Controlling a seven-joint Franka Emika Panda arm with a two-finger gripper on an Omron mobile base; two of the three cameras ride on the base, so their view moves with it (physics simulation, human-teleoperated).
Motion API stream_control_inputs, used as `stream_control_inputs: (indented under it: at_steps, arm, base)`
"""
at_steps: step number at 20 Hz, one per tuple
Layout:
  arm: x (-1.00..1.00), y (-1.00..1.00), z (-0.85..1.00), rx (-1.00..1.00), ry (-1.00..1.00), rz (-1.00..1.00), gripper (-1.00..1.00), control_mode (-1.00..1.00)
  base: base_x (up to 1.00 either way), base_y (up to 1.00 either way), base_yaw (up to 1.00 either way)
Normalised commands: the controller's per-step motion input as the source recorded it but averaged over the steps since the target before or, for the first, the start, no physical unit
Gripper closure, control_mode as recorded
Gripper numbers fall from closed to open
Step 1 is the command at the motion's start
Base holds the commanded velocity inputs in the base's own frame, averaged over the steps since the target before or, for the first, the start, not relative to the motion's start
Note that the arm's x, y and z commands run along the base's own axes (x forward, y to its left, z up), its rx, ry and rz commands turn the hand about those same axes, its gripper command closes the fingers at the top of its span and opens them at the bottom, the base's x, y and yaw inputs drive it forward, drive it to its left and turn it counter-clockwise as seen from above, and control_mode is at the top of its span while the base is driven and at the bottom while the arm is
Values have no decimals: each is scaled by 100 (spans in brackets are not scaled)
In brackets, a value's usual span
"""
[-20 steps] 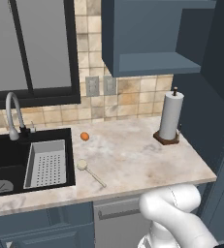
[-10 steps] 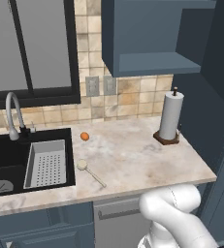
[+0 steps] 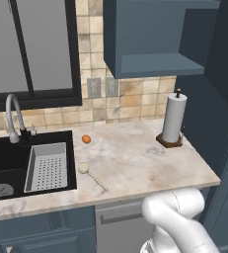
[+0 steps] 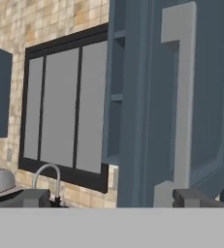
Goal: Open the cabinet. Pick the dish brush and place it next to the sink. Then close the cabinet.
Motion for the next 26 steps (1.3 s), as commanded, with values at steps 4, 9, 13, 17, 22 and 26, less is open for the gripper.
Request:
stream_control_inputs:
  at_steps: [4,9,13,17,22,26]
  arm:
    - [12,-4,-19,0,-1,0,-100,-100]
    - [17,-7,-9,0,0,0,-100,-100]
    - [33,-12,-8,0,0,0,-100,-100]
    - [44,-27,-17,0,0,0,-100,-100]
    - [23,-33,-11,0,0,0,-100,-100]
    - [7,-15,0,0,0,0,-100,-100]
  base:
    - [0,0,0]
    - [0,0,0]
    - [0,0,0]
    - [0,0,0]
    - [0,0,0]
    - [0,0,0]
